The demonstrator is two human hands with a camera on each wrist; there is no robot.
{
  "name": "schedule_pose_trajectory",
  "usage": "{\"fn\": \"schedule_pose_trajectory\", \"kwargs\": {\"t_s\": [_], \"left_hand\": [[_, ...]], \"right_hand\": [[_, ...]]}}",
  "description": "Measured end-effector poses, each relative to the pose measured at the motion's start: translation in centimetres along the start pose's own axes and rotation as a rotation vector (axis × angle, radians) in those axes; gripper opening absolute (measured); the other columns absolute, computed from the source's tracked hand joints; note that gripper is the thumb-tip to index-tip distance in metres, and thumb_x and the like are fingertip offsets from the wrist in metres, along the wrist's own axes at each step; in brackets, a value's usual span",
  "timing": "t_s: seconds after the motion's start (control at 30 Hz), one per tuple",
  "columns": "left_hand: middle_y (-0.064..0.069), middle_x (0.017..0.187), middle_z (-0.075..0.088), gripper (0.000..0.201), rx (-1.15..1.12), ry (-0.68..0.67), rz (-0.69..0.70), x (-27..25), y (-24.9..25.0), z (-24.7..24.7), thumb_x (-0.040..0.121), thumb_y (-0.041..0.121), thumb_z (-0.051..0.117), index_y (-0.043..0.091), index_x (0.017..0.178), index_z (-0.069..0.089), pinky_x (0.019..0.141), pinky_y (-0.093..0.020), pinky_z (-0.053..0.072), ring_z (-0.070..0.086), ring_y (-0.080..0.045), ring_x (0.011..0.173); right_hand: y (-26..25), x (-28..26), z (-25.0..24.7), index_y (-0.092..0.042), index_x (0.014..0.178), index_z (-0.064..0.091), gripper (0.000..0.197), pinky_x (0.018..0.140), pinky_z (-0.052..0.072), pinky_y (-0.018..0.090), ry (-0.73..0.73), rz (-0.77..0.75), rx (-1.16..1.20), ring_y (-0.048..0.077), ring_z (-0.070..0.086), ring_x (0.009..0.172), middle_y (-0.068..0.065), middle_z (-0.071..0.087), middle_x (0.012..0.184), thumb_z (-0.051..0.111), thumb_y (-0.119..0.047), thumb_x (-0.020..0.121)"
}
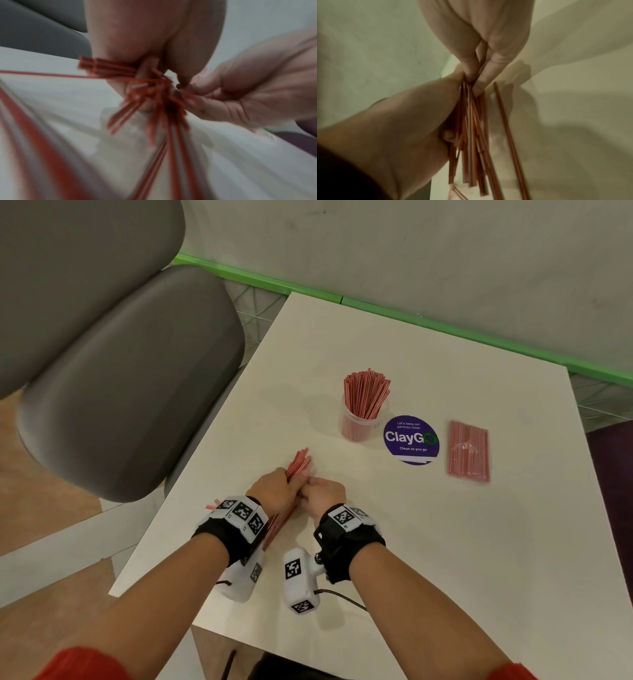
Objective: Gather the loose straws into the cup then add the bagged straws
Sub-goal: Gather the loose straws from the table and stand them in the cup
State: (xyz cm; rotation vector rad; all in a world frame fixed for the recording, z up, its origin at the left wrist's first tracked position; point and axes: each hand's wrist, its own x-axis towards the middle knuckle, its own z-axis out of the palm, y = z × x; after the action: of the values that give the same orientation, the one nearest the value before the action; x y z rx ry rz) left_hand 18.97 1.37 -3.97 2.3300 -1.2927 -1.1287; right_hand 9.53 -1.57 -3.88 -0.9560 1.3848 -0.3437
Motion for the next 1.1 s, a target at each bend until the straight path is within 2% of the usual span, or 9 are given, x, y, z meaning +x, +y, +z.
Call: {"fn": "schedule_pose_trajectory", "kwargs": {"t_s": [0.1, 0.2, 0.3, 0.4, 0.53, 0.67, 0.8, 0.97, 1.1], "left_hand": [[-0.006, 0.069, 0.061, 0.051, -0.204, -0.076, 0.081, -0.1, 0.7, -0.8, 0.092, 0.052, 0.037, 0.010, 0.071, 0.056, 0.062, -0.026, 0.044, 0.057, -0.022, 0.067], [-0.025, 0.092, 0.070, 0.059, -0.367, -0.081, 0.105, 0.1, 0.6, -1.1, 0.091, 0.053, 0.041, -0.001, 0.094, 0.067, 0.078, -0.036, 0.050, 0.062, -0.028, 0.079], [-0.024, 0.077, 0.060, 0.057, -0.444, -0.056, 0.103, 0.0, 0.9, -1.4, 0.089, 0.054, 0.046, -0.001, 0.084, 0.062, 0.058, -0.027, 0.042, 0.049, -0.019, 0.057], [-0.013, 0.066, 0.049, 0.052, -0.526, -0.049, 0.120, -0.2, 1.6, -2.0, 0.091, 0.049, 0.046, -0.001, 0.085, 0.061, 0.040, -0.017, 0.030, 0.037, -0.010, 0.041], [0.001, 0.058, 0.048, 0.031, -0.732, 0.002, 0.077, -0.1, 1.9, -3.1, 0.095, 0.034, 0.045, 0.013, 0.072, 0.048, 0.033, -0.014, 0.029, 0.037, -0.001, 0.030], [-0.001, 0.065, 0.062, 0.037, -0.900, 0.126, 0.050, 0.5, 1.3, -4.6, 0.097, 0.035, 0.041, 0.011, 0.074, 0.057, 0.045, -0.024, 0.036, 0.043, -0.012, 0.045], [0.008, 0.052, 0.066, 0.034, -1.076, 0.235, 0.019, 0.9, 1.1, -5.2, 0.098, 0.034, 0.040, 0.007, 0.085, 0.055, 0.044, -0.022, 0.040, 0.046, -0.009, 0.043], [0.004, 0.051, 0.062, 0.023, -1.347, 0.317, -0.020, 0.4, 2.4, -4.6, 0.098, 0.030, 0.042, 0.009, 0.089, 0.048, 0.064, -0.028, 0.050, 0.055, -0.017, 0.060], [-0.002, 0.065, 0.051, 0.011, -1.497, 0.323, 0.048, -0.5, 3.5, -4.1, 0.097, 0.022, 0.045, 0.011, 0.095, 0.046, 0.075, -0.031, 0.058, 0.061, -0.013, 0.055]], "right_hand": [[-0.5, 0.0, -0.1, -0.012, 0.077, 0.075, 0.032, 0.091, 0.054, 0.047, -0.003, -0.009, 0.123, 0.039, 0.068, 0.096, 0.022, 0.070, 0.092, 0.051, 0.010, 0.082], [-1.6, -0.2, -0.9, 0.003, 0.097, 0.070, 0.018, 0.080, 0.058, 0.032, -0.014, -0.035, 0.187, 0.033, 0.068, 0.088, 0.018, 0.067, 0.088, 0.057, 0.005, 0.085], [-2.3, 0.4, -1.8, -0.014, 0.072, 0.069, 0.009, 0.063, 0.055, 0.021, 0.029, -0.068, 0.131, 0.016, 0.061, 0.063, 0.009, 0.065, 0.076, 0.070, -0.011, 0.081], [-2.7, 0.6, -2.2, -0.010, 0.076, 0.065, 0.009, 0.053, 0.050, 0.017, 0.048, -0.082, 0.158, 0.009, 0.052, 0.057, 0.004, 0.059, 0.068, 0.066, -0.014, 0.084], [-2.6, 0.5, -2.7, -0.009, 0.078, 0.061, 0.026, 0.056, 0.051, 0.019, 0.046, -0.079, 0.291, 0.013, 0.056, 0.063, 0.005, 0.059, 0.072, 0.052, -0.027, 0.094], [-2.3, 0.0, -3.5, -0.001, 0.107, 0.061, 0.049, 0.066, 0.051, 0.024, -0.097, 0.013, 0.216, 0.016, 0.059, 0.069, 0.007, 0.062, 0.081, 0.036, -0.041, 0.098], [-2.1, -1.0, -3.4, -0.005, 0.104, 0.058, 0.056, 0.079, 0.053, 0.036, -0.243, 0.135, 0.217, 0.023, 0.062, 0.074, 0.010, 0.064, 0.086, 0.031, -0.053, 0.095], [-2.3, -2.1, -1.7, -0.005, 0.097, 0.056, 0.063, 0.074, 0.055, 0.039, -0.393, 0.256, 0.294, 0.030, 0.065, 0.075, 0.017, 0.063, 0.093, 0.028, -0.061, 0.091], [-3.2, -2.1, -0.9, 0.004, 0.114, 0.052, 0.060, 0.070, 0.057, 0.036, -0.372, 0.294, 0.616, 0.033, 0.065, 0.089, 0.027, 0.063, 0.108, 0.031, -0.050, 0.096]]}}
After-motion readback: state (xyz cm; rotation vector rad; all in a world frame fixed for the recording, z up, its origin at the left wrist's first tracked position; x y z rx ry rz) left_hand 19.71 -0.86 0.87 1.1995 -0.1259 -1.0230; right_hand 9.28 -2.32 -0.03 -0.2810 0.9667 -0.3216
